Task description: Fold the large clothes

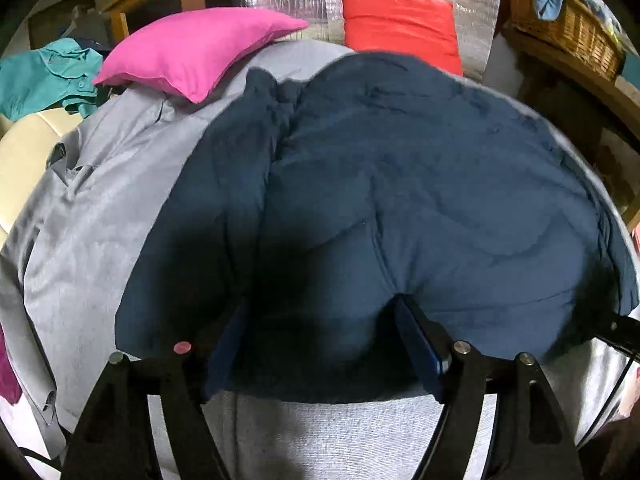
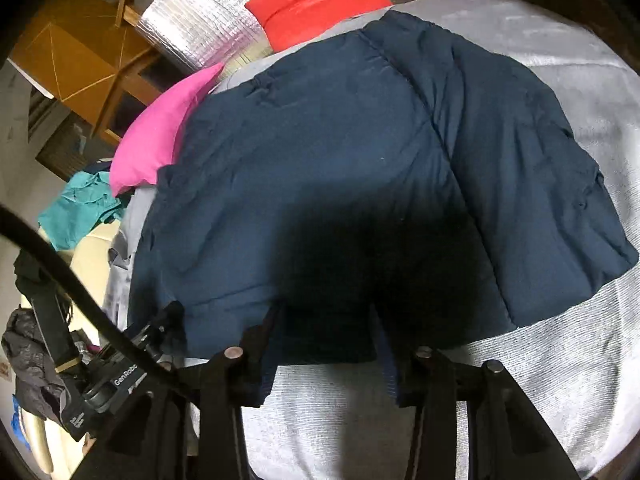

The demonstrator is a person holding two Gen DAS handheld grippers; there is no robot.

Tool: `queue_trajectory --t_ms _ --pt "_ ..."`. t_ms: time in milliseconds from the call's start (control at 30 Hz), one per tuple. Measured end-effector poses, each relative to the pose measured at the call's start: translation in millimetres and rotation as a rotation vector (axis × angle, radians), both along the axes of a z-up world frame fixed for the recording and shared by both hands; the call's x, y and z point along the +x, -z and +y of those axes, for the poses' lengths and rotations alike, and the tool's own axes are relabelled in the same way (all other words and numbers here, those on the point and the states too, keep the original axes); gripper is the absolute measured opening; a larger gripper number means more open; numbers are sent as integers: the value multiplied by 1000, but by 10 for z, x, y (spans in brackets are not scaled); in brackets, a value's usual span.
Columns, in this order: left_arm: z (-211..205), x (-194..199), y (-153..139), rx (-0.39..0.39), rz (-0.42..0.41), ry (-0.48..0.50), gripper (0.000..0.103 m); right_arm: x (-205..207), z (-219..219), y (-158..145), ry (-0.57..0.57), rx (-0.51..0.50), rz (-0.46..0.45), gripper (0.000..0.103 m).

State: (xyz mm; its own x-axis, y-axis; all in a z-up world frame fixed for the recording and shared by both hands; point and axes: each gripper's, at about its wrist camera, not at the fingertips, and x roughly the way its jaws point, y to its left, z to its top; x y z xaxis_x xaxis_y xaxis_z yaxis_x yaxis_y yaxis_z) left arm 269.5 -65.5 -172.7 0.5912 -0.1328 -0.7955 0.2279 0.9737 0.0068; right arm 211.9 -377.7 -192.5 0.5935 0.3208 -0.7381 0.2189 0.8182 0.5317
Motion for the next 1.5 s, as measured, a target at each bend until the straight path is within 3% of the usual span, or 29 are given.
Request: queue_trajectory --t_ms 167,267,333,433,533,633,767,867,967,1100,1200,1500 --pt "83 72 -55 -57 17 -16 79 20 -100 -234 10 51 -89 46" --pt "118 40 -310 -90 -114 1 79 129 -179 -430 31 37 -156 46" --pt "123 133 -430 -73 -182 -6 79 233 -266 -501 58 14 -180 46" --pt "117 456 -330 1 -140 -68 79 399 -427 -518 99 31 -204 46" --pt "129 701 -98 -1 -19 -114 80 656 -541 -406 112 59 -170 46" --pt "-5 719 -93 64 -60 -110 80 890 -583 -132 105 91 -63 44" --pt "-208 680 -68 161 -90 -82 81 881 -564 -245 111 71 -74 44" --pt "-169 673 -42 142 -86 -86 83 756 -629 -399 151 59 -133 44" --pt "-103 588 -25 115 -87 -90 84 613 -784 -551 230 -18 -179 44" --pt "-106 511 -25 125 -102 -83 84 532 -1014 -448 302 -33 -111 45" --pt "-108 506 -20 125 -109 -85 85 639 -1134 -138 274 42 17 44" --pt "-113 484 1 129 -123 -89 85 659 -1110 -125 237 29 24 44"
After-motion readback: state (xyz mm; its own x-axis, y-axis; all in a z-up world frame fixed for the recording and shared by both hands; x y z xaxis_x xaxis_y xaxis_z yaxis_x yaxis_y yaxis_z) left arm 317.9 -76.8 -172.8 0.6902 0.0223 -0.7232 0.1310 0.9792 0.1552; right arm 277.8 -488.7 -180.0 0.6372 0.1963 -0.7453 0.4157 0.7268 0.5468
